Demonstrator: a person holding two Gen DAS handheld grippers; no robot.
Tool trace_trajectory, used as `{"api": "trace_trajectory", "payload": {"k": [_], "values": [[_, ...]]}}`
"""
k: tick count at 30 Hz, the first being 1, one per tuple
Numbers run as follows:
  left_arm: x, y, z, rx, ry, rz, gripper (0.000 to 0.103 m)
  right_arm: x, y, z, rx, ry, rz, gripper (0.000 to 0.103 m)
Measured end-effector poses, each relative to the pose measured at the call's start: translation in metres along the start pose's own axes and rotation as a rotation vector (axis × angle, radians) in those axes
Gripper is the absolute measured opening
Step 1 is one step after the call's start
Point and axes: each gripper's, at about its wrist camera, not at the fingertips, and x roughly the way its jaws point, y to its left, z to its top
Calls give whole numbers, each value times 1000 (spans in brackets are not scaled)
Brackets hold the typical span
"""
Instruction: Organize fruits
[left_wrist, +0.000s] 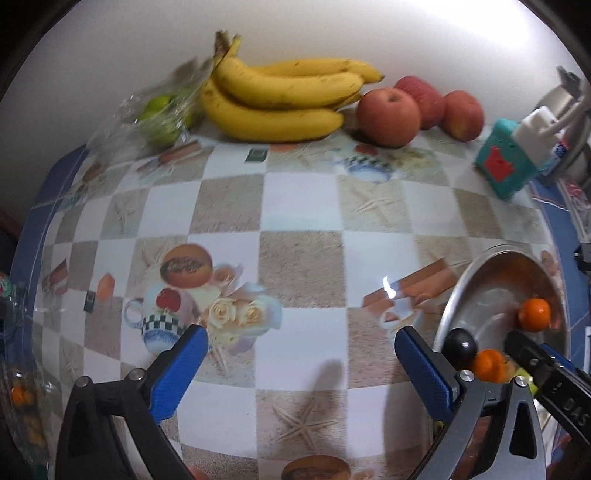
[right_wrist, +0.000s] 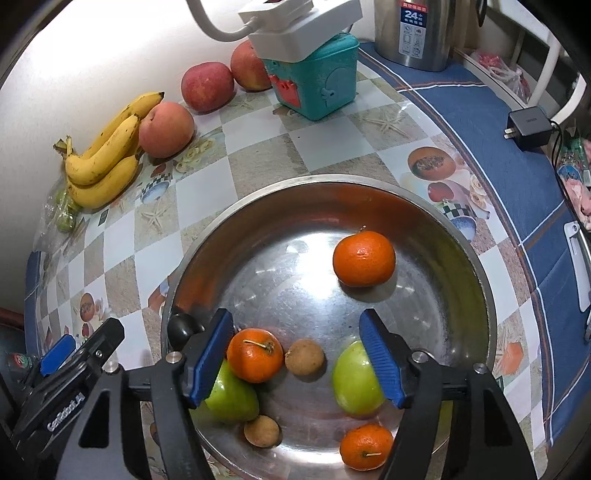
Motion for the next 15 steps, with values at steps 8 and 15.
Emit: {"api": "trace_trajectory", "payload": {"k": [8, 15], "values": [[15, 10, -3, -42, 43, 42, 103, -1, 1, 0, -8, -17, 1, 89], [20, 12, -6, -41, 50, 59, 103, -5, 6, 0, -33, -55, 20, 93]]}}
